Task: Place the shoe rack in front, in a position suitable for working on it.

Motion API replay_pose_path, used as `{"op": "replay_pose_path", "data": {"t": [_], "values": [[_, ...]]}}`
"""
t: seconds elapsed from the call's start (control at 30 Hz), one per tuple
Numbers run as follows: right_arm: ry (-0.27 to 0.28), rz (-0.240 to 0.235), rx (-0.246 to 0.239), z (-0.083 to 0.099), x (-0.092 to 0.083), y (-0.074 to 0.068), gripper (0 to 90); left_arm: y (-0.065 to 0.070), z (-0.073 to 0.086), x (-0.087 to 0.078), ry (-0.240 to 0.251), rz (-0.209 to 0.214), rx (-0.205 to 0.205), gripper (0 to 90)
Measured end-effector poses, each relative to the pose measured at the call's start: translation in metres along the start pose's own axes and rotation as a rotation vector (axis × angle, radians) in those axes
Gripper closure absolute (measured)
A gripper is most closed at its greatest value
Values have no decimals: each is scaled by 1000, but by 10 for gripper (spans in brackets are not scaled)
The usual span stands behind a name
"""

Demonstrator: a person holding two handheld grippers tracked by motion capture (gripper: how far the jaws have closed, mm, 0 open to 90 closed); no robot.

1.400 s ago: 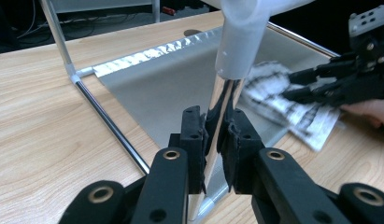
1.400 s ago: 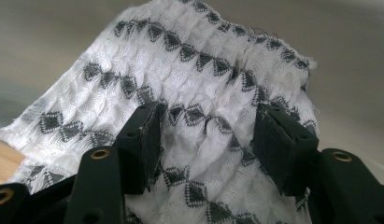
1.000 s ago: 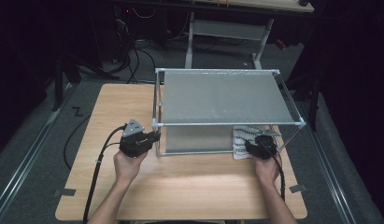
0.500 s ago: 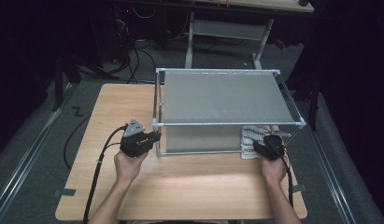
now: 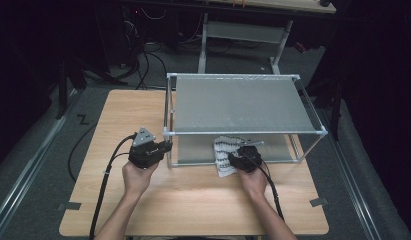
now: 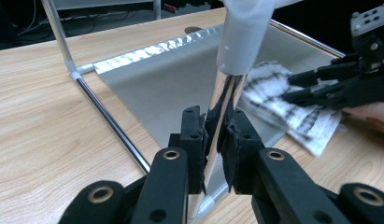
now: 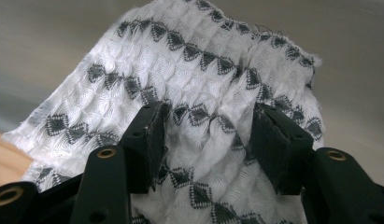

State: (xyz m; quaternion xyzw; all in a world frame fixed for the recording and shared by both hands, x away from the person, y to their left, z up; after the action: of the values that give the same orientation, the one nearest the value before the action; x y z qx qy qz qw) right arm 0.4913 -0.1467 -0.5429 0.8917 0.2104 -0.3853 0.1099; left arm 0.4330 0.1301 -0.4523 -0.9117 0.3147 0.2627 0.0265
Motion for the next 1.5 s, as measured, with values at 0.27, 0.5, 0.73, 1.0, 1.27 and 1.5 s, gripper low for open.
{"op": "replay_pose_path", "data": {"t": [0.27,0.5,0.73,1.0,1.27,1.5], "values": [[22,-57,-48,-15,13,-51,453,0,0,0,-1,2,-6,793],[19,-97,-121,-27,22,-91,453,0,0,0,-4,2,-10,792],[11,-145,-132,-36,29,-120,452,0,0,1,-4,2,-12,792],[21,-163,-172,-40,31,-132,449,0,0,1,-9,0,-19,791],[22,-143,-112,-27,19,-97,435,0,1,1,-7,-2,-13,792],[38,-10,-18,2,-2,-2,382,0,1,1,-2,-3,-16,792]]}}
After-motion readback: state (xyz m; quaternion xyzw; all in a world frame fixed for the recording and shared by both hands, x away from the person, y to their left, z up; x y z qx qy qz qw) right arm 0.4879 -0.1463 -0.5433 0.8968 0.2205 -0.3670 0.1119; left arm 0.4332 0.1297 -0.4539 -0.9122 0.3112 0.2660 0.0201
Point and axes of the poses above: each handheld gripper's, and its own axes: x roughly forward along the jaws, z roughly out of its underside, y roughly to its right, the point moved 7 cm from there along x, roughly forward along the jaws, and after that the axes turned 2 degrees about -y, right-handed, at the moved point
